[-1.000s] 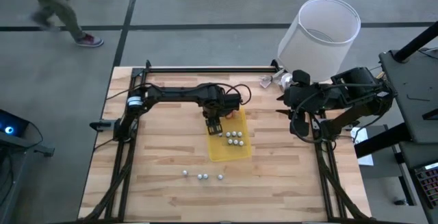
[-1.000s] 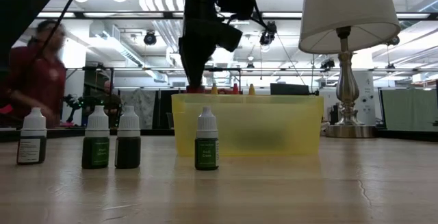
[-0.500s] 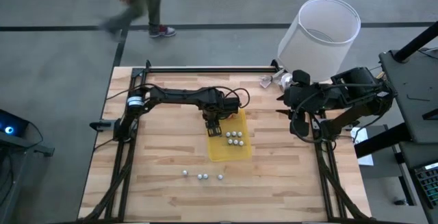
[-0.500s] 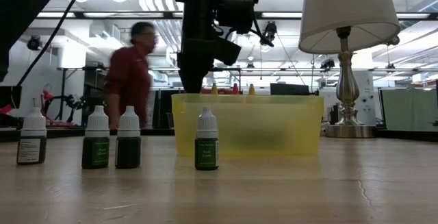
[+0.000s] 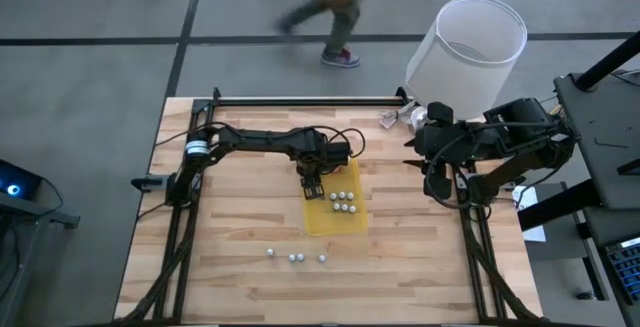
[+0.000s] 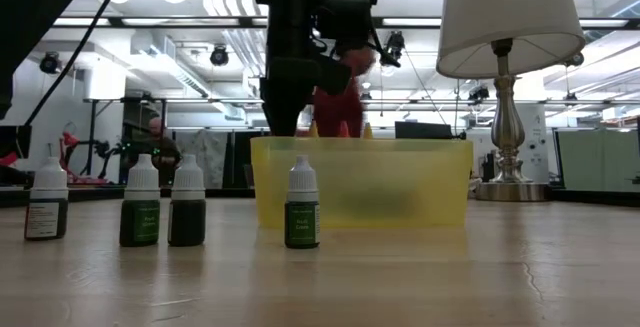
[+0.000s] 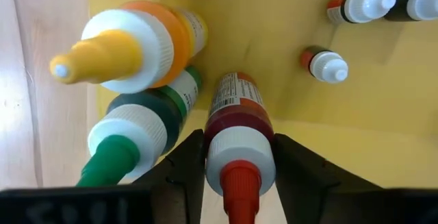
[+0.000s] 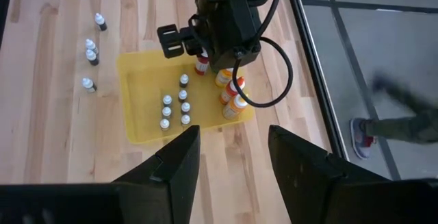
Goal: Pick & Place food coloring
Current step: Put the large red food coloring bottle into the bin, then put the small black food coloring bottle into the bin
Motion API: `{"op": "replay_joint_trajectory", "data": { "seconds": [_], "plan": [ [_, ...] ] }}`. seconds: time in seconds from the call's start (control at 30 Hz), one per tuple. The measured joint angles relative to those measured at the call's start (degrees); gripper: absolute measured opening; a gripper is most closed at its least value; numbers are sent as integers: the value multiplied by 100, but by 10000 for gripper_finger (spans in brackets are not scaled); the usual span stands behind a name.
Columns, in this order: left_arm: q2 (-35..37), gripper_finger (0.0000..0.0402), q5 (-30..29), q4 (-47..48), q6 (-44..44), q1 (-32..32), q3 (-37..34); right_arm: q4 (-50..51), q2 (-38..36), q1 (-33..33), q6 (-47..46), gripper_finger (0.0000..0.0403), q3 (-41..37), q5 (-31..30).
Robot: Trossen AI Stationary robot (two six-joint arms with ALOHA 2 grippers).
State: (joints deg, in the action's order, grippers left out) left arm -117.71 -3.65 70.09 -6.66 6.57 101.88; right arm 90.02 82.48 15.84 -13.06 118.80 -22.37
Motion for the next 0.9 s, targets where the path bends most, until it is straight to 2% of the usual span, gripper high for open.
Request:
{"op": "replay_joint_trajectory", "data": {
  "seconds": [0.37,0.9],
  "plan": [
    [-2,170,167,-18,184,0,24,0,0,0,20,167,0,-2],
    [-4,177,159,158,232,10,520,0,0,0,20,167,0,-2]
  ]
}}
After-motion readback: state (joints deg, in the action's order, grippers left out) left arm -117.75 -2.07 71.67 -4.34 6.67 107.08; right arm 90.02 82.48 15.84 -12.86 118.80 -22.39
